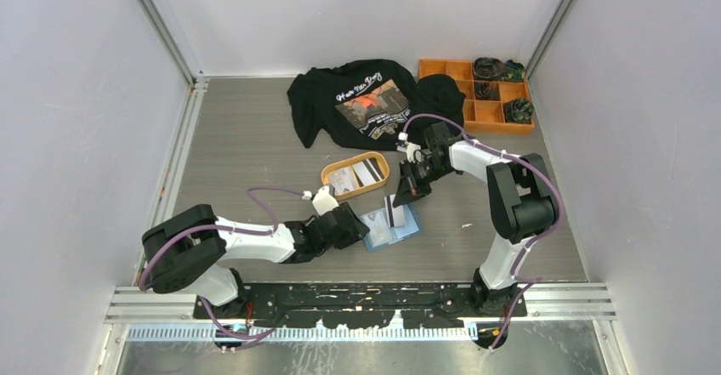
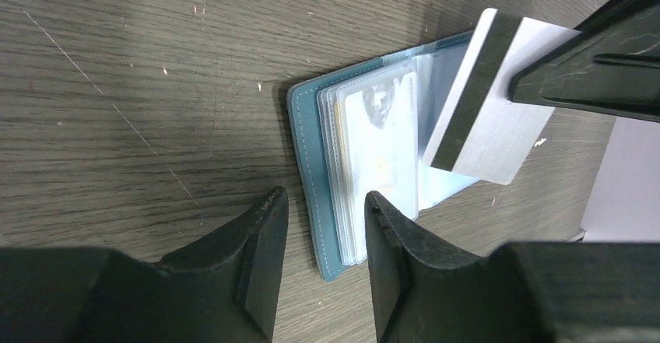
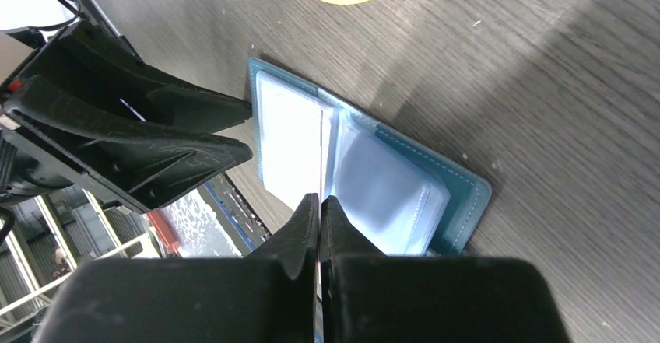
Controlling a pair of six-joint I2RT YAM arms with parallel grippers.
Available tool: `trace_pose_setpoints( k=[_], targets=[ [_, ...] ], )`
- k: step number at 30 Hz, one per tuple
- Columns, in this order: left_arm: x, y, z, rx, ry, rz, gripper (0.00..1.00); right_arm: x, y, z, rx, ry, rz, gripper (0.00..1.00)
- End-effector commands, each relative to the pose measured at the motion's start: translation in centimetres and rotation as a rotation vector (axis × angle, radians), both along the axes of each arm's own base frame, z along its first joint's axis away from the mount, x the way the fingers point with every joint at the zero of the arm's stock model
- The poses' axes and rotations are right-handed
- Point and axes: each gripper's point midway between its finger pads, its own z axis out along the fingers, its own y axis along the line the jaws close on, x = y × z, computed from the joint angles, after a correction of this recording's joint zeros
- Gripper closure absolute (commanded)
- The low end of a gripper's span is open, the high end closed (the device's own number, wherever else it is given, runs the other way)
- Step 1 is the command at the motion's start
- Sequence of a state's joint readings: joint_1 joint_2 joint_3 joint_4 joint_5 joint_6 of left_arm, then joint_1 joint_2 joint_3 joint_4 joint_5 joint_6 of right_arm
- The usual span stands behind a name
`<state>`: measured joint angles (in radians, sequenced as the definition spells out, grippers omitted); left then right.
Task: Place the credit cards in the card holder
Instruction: Insert the credit card into the card holder.
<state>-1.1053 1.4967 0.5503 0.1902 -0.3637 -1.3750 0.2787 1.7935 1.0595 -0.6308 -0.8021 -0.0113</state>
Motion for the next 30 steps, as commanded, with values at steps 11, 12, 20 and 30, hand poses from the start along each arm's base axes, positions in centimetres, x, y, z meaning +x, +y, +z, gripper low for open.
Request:
trace_pose_setpoints(
  k=[11,12,20,30],
  targets=[
    [0.2,0.1,-0.3,0.061,-0.007,-0.016,0.58,0.1,0.5,0.0,-0.006,-0.014,-0.009,0.99],
    [0.2,0.1,-0.4,0.062,-0.007,-0.015,0.58,0.1,0.4,-0.1,-0.015,-0.019,-0.013,0.99],
    [0.2,-0.1,-0.7,0.071,0.001,-0.021,0.58,-0.6,0.8,-0.8,-0.036,0.004,-0.003,0.99],
    [0.2,0.3,-1.5,0.108,0.034,-0.03,0.6,-1.3,1.4,-0.7,0.024,0.004,-0.036,0.99]
  ],
)
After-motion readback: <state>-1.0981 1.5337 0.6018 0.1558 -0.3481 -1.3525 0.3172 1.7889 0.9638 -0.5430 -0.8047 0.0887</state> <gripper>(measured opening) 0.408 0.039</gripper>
